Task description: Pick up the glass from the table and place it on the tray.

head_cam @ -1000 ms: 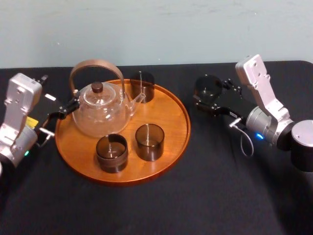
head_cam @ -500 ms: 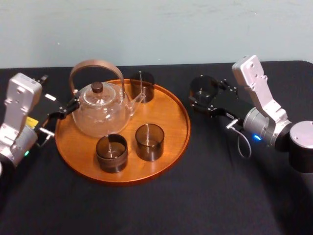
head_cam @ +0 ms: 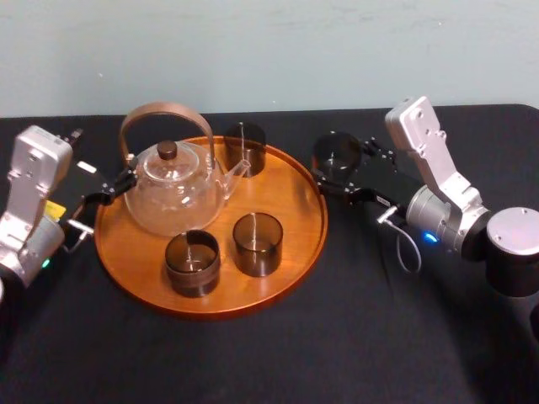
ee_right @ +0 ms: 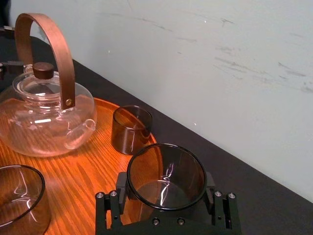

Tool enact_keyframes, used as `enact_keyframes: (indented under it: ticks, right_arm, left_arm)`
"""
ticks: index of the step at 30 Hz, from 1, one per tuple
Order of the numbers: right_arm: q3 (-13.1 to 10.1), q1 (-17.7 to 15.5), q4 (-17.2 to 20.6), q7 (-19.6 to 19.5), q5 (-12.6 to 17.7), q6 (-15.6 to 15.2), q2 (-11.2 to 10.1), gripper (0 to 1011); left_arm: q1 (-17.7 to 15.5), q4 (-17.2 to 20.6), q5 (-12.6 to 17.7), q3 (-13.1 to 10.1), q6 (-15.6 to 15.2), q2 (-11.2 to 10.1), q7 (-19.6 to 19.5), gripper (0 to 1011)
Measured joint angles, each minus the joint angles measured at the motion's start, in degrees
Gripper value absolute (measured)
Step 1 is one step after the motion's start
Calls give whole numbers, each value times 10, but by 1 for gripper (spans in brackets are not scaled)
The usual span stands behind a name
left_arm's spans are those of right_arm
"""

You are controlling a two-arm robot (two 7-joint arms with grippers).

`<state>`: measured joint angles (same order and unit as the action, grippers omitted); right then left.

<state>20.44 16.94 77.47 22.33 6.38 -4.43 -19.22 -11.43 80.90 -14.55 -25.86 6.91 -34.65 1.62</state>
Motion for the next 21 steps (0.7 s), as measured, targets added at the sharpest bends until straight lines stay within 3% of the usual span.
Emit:
enact_keyframes:
  ticks: [21]
  right_arm:
    - [19, 31, -39, 8, 4, 10, 22, 924]
  left_arm:
    - [0, 0, 0, 0, 0, 0, 0, 1009]
